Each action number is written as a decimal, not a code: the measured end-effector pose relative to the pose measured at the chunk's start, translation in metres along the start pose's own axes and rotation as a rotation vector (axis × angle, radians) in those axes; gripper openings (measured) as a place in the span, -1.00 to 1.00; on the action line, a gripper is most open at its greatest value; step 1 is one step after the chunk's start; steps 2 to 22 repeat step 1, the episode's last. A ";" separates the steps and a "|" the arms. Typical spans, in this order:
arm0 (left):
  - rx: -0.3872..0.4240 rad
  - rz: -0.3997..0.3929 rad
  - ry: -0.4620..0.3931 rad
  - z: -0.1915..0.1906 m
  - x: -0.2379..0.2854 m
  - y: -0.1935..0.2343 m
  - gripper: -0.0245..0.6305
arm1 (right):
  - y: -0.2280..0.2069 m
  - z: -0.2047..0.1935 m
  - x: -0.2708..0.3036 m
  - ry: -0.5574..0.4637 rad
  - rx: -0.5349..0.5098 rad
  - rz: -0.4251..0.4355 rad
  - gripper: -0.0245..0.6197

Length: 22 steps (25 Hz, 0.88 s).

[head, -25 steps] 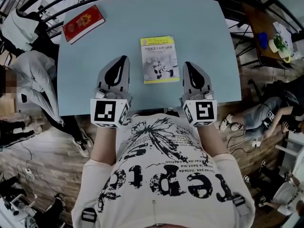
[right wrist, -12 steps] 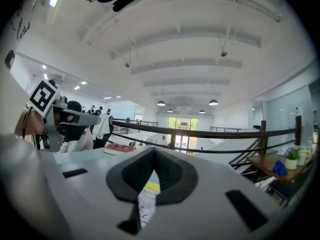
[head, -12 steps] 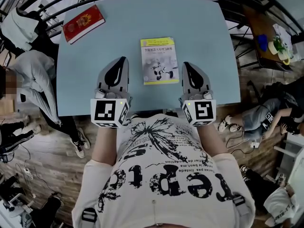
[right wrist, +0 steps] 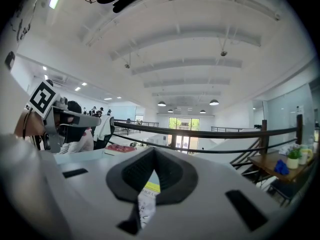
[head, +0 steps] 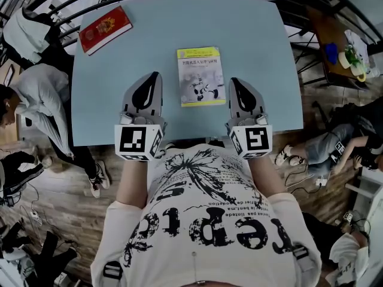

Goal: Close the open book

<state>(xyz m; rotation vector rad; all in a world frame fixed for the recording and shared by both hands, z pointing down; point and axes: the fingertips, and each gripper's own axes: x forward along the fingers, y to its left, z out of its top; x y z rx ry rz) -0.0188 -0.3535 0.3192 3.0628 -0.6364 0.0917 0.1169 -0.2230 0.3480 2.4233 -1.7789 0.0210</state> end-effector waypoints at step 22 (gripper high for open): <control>0.001 -0.001 0.002 -0.001 0.000 0.000 -0.87 | 0.000 0.000 0.001 0.001 0.001 0.000 -0.90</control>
